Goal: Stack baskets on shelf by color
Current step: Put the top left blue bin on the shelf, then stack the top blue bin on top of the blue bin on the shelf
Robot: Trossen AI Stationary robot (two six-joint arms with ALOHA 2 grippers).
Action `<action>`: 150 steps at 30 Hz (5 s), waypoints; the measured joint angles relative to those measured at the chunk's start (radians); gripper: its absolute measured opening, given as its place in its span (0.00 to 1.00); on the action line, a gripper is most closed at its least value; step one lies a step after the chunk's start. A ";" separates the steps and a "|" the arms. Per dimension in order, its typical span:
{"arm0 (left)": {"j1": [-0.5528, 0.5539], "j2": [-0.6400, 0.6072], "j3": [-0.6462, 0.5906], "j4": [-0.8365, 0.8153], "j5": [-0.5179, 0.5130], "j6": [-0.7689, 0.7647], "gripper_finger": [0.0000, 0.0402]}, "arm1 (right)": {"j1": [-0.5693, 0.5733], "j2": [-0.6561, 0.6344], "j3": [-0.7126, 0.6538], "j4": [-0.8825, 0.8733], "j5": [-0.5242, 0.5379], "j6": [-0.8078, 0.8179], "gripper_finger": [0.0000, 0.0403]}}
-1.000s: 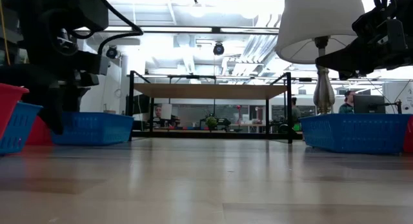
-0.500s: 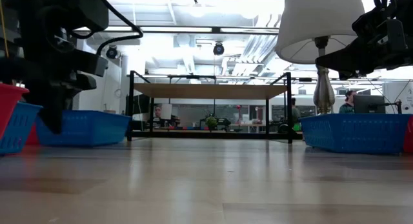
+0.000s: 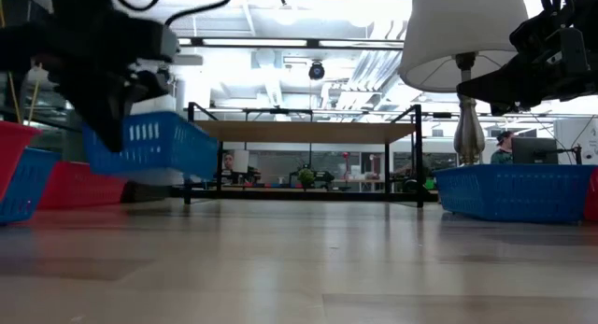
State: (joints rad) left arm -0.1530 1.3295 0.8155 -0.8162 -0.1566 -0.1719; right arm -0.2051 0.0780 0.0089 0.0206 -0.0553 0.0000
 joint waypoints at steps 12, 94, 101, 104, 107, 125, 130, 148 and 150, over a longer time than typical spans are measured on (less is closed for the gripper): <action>-0.121 -0.049 0.057 0.149 -0.011 0.033 0.00 | 0.000 0.000 0.000 0.000 0.000 0.000 0.00; 0.734 0.244 0.651 -0.212 -0.019 0.696 0.00 | 0.000 0.019 0.000 0.000 0.003 0.000 0.00; 0.743 0.264 0.650 -0.236 -0.091 0.717 0.00 | 0.000 0.019 0.000 0.000 0.003 0.000 0.00; 0.743 0.285 0.650 -0.264 -0.113 0.710 0.00 | 0.000 0.019 0.000 0.000 0.003 0.000 0.00; 0.741 0.306 0.650 -0.284 -0.109 0.707 0.00 | 0.000 0.019 0.000 0.000 0.003 0.000 0.00; 0.719 0.306 0.650 -0.342 -0.115 0.699 0.09 | 0.000 0.019 0.000 0.000 0.003 0.000 0.00; 0.715 0.290 0.650 -0.347 -0.124 0.686 0.21 | 0.000 0.019 0.000 0.000 0.003 0.000 0.00; 0.679 -0.033 0.650 -0.338 -0.034 0.561 0.48 | 0.000 0.019 0.000 0.000 0.003 0.000 0.00; 0.678 -0.094 0.650 -0.334 0.025 0.512 0.48 | 0.000 0.019 0.000 0.000 0.003 0.000 0.00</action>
State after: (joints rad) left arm 0.5249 1.2356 1.4654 -1.1505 -0.1314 0.3398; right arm -0.2052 0.0971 0.0088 0.0204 -0.0523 0.0000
